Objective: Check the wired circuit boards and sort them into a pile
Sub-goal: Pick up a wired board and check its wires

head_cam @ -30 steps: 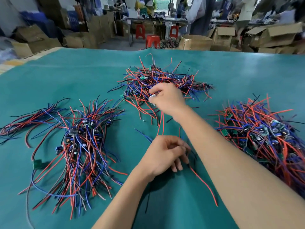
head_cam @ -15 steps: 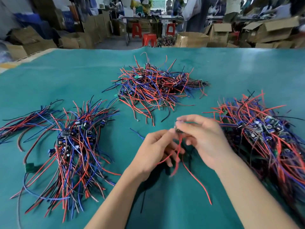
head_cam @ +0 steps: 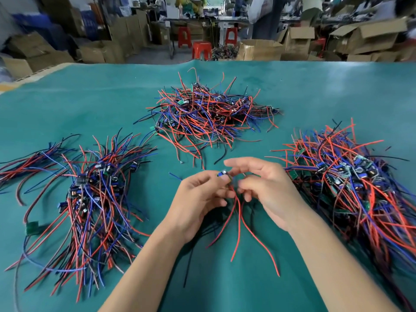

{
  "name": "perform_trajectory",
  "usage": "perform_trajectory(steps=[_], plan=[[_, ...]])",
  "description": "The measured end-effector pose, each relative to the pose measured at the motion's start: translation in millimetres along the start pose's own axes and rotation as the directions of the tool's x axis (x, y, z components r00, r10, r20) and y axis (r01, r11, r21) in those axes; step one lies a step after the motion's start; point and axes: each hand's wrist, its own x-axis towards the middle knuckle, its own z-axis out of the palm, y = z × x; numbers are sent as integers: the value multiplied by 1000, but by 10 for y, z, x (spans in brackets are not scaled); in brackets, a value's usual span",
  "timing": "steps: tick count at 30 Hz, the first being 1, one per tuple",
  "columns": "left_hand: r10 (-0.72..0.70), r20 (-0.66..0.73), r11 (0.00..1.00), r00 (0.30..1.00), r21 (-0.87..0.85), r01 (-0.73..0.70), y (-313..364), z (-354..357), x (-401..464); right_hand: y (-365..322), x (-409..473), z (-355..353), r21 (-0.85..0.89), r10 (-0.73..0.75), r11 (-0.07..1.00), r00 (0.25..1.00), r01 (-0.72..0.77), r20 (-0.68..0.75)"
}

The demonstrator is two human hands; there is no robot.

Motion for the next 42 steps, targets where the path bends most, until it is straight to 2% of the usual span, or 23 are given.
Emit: perform_trajectory(steps=[3,5,8,11,14,16,20,23,26,29,33,36,38,40,42], plan=[[-36,-68,993,997,-112,28,2,-34,29,35,-8,17,-225,-69,972,997,72,21],[-46,-71,987,996,-155,35,0,-50,43,60,-18,80,-186,-98,978,995,97,6],[-66,-59,987,996,-152,57,5,-64,49,46,-5,101,-39,-115,993,990,112,-86],[-48,-10,998,999,-41,48,-8,-58,40,69,18,73,61,-64,995,972,80,-228],[-5,21,998,1000,60,4,-33,-11,15,73,17,126,172,-3,984,960,53,-280],[6,14,997,1000,71,-7,-27,4,5,74,9,155,149,11,988,963,31,-268],[18,-2,999,1000,48,-18,-9,1,-2,67,3,144,143,69,989,986,-47,-149],[22,10,997,1000,76,-22,-1,5,-7,66,10,161,89,31,996,977,-12,-210],[19,31,996,999,85,-22,16,8,-17,63,50,133,1,-39,999,931,43,-364],[15,49,994,999,110,-21,8,20,-15,69,119,-85,6,-57,997,836,72,-545],[19,67,990,998,136,-28,-12,34,-16,98,147,-208,-7,-76,996,787,91,-612],[6,85,995,996,100,-15,7,-14,-12,38,166,-350,111,-27,980,672,162,-740],[1,85,998,996,70,-7,15,-29,-8,-17,154,-424,218,53,959,645,179,-762],[-1,48,1000,999,29,-1,21,-12,-3,-53,122,-383,375,161,912,698,165,-698],[-16,-10,998,1000,-68,15,33,-6,2,-98,79,-266,548,260,829,788,114,-558]])
